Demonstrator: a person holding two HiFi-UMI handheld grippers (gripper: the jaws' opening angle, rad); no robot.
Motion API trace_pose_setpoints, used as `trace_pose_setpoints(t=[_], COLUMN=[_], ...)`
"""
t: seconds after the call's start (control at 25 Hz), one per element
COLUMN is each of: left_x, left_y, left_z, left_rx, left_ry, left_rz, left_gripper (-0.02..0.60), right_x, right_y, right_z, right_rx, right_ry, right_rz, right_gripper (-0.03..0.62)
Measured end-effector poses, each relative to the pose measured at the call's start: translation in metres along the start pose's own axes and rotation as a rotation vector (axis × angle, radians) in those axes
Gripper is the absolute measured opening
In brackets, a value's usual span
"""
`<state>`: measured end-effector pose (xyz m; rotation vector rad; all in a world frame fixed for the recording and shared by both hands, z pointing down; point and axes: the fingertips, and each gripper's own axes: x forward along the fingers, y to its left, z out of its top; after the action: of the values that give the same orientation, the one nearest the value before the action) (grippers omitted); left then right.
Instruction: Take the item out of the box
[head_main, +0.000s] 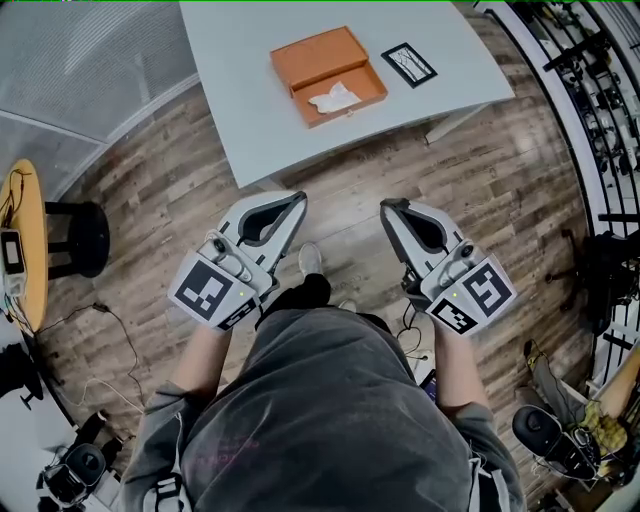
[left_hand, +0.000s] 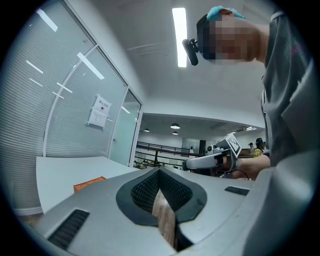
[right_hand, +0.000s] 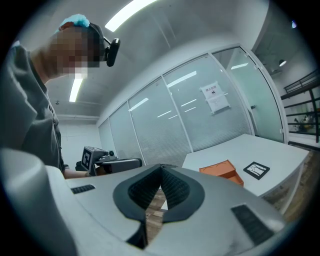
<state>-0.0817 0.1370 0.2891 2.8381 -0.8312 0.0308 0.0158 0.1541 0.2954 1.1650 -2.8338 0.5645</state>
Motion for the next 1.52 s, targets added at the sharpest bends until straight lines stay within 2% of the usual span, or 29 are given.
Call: trace_pose_setpoints(t=[0.72,1.08,1.2,1.52], left_x=[0.031,0.044,0.050,0.070], left_y=[0.083,0.107,0.109,0.121], left_z=[0.008,0.004,0.010,0.004], left_rx=[-0.010,0.001,0.001,0.000], left_ry=[0.010,0.025,0.001,0.027], left_rz=[-0.087,-0.095,-0.097,-0.076], left_gripper=[0.009,0.009,0.009,0.009], right_x=[0.088,0.109,0.113,0.119], right_y=[-0.032,-0.045,-0.049,-0.071], right_z=[0.023,0.028,0.030,0.034], right_rx=[-0.004,-0.014,-0.016,-0.012], right_ry=[0.010,0.018,0.019,0.029], right_rz=[-0.042,-0.050,-0.050,-0.027], right_gripper=[0.002,0.002,0.002,0.002])
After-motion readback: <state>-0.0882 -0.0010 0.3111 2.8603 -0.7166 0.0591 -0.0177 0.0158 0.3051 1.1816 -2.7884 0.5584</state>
